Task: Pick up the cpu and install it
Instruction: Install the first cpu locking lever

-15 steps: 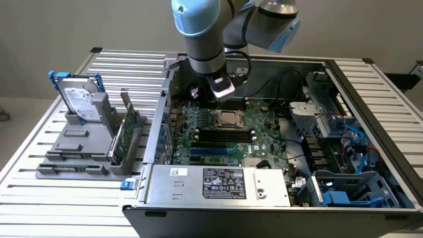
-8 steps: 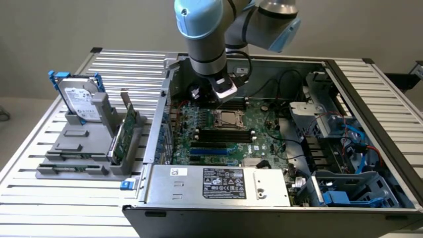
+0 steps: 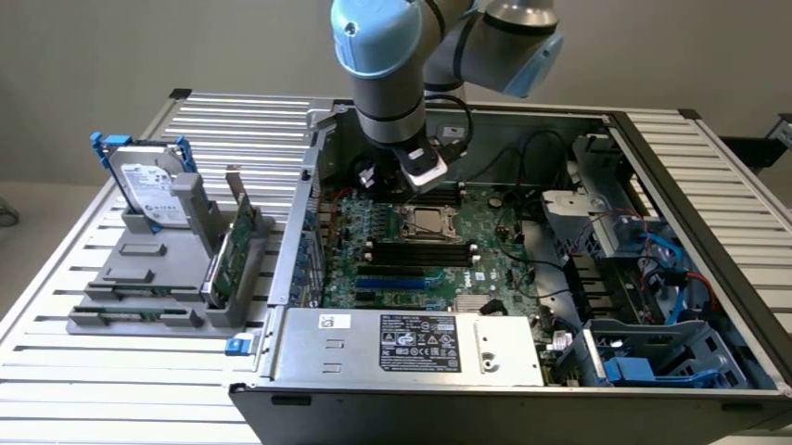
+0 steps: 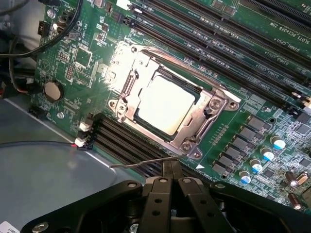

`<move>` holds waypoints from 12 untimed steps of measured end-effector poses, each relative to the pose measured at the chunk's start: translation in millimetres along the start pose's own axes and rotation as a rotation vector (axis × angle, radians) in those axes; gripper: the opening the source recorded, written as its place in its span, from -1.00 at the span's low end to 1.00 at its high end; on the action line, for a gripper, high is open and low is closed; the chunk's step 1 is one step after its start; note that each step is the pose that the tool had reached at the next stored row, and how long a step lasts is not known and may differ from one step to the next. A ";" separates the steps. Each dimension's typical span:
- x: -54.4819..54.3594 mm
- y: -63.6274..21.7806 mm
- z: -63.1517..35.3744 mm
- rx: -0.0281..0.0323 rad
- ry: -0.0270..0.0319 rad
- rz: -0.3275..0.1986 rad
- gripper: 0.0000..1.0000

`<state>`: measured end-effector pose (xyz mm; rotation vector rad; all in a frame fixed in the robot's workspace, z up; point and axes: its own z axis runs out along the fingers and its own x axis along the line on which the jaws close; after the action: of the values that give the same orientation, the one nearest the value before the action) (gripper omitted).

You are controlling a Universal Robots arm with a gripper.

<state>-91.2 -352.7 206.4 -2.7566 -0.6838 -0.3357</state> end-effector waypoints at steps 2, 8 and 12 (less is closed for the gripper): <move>0.4 0.8 1.6 0.0024 -0.0015 -0.009 -0.79; 2.9 3.5 5.4 0.0062 -0.0028 -0.024 -0.79; 3.9 4.9 7.7 0.0077 -0.0030 -0.032 -0.79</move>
<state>-84.3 -352.7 199.3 -2.7419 -0.7296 -0.3351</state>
